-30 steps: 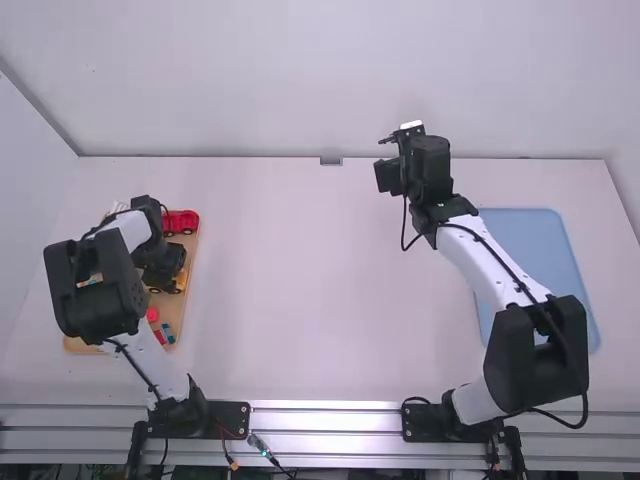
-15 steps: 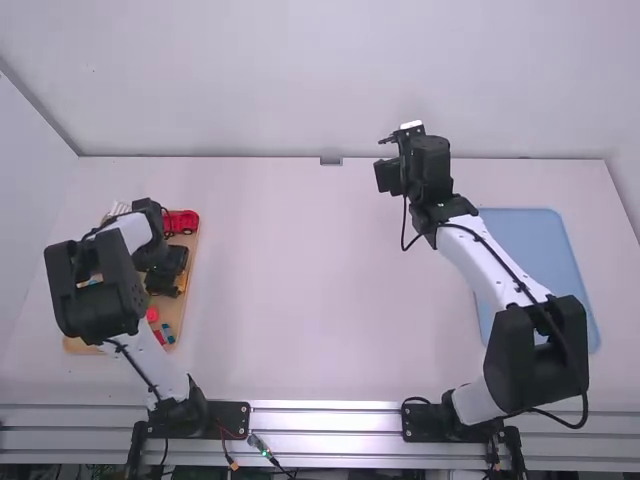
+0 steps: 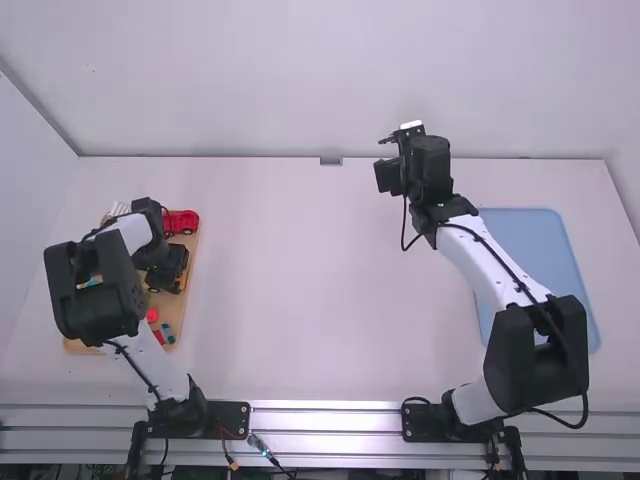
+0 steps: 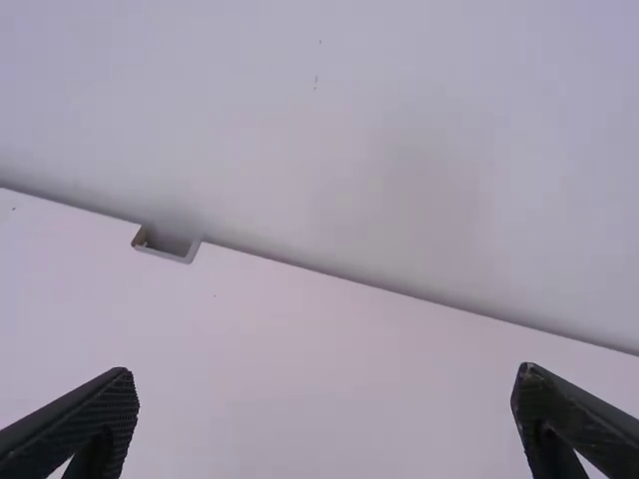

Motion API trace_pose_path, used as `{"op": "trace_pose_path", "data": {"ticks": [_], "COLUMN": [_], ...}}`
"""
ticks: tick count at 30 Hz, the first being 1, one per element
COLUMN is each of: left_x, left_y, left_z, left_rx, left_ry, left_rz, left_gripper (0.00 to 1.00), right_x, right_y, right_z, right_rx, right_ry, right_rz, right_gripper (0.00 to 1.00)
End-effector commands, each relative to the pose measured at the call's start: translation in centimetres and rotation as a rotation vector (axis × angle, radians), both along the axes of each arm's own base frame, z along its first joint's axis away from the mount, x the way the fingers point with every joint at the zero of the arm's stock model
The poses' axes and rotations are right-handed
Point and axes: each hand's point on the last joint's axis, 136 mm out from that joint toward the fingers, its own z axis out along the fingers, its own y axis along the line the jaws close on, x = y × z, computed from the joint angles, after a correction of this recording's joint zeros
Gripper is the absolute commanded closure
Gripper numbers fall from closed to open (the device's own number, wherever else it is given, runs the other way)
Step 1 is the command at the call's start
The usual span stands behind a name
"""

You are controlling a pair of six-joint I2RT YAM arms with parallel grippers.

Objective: Assemble lego blocks to make yellow taxi

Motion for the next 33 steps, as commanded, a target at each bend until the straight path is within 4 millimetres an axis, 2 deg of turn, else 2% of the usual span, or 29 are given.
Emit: {"op": "trace_pose_path", "data": {"ticks": [1,3,6,13,15,19,21,22,23,24,26,27,29,30,31,33], "left_x": [-1.6,-1.5,-1.6,0.9,2.4,4.1,5.4,5.7,5.7,6.5,6.9,7.0,6.3,5.5,5.3,4.7], "left_y": [-0.9,-0.3,0.1,0.0,-0.9,-2.8,-5.3,-6.2,-6.2,-9.0,-11.5,-13.8,-16.8,-19.0,-19.7,-22.2], "left_z": [-1.4,-0.2,1.0,4.4,5.9,7.8,9.1,9.4,9.4,10.1,10.5,10.6,10.6,10.5,10.4,10.1], "left_rx": [-0.044,-0.013,0.012,0.011,0.014,0.046,0.074,0.08,0.08,0.091,0.097,0.104,0.108,0.111,0.116,0.176], "left_ry": [0.067,0.085,0.095,-0.021,-0.092,-0.165,-0.216,-0.228,-0.228,-0.268,-0.295,-0.299,-0.279,-0.255,-0.242,-0.183], "left_rz": [-0.021,-0.03,-0.03,-0.269,-0.436,-0.669,-0.888,-0.945,-0.945,-1.137,-1.307,-1.449,-1.644,-1.792,-1.834,-1.98], "left_gripper": [0.59,0.84,0.97,0.95,0.96,0.98,0.98,0.98,0.98,0.98,0.98,0.98,0.98,0.98,0.98,0.97], "right_x": [0.7,0.7,0.6,0.5,0.4,0.5,0.5,0.5,0.5,0.4,0.4,0.4,0.3,0.1,0.1,-0.2], "right_y": [0.0,0.0,0.0,-0.1,0.0,0.0,0.0,0.0,0.0,0.1,0.0,0.0,0.0,-0.1,-0.1,-0.1], "right_z": [1.4,1.3,1.1,0.9,0.9,0.9,0.9,0.9,0.9,0.9,0.9,0.8,0.7,0.7,0.7,0.5], "right_rx": [0.006,0.003,0.001,-0.002,-0.002,-0.002,0.001,0.001,0.001,0.001,0.0,0.001,-0.001,-0.003,-0.003,-0.007], "right_ry": [-0.029,-0.026,-0.018,-0.007,-0.007,-0.008,-0.007,-0.008,-0.008,-0.007,-0.005,-0.004,0.002,0.008,0.01,0.022], "right_rz": [-0.008,-0.006,-0.006,-0.006,-0.004,-0.005,-0.006,-0.007,-0.007,-0.005,-0.005,-0.006,-0.006,-0.006,-0.006,-0.006], "right_gripper": [0.01,0.01,0.01,0.01,0.01,0.01,0.01,0.01,0.01,0.01,0.01,0.01,0.01,0.01,0.01,0.01]}}
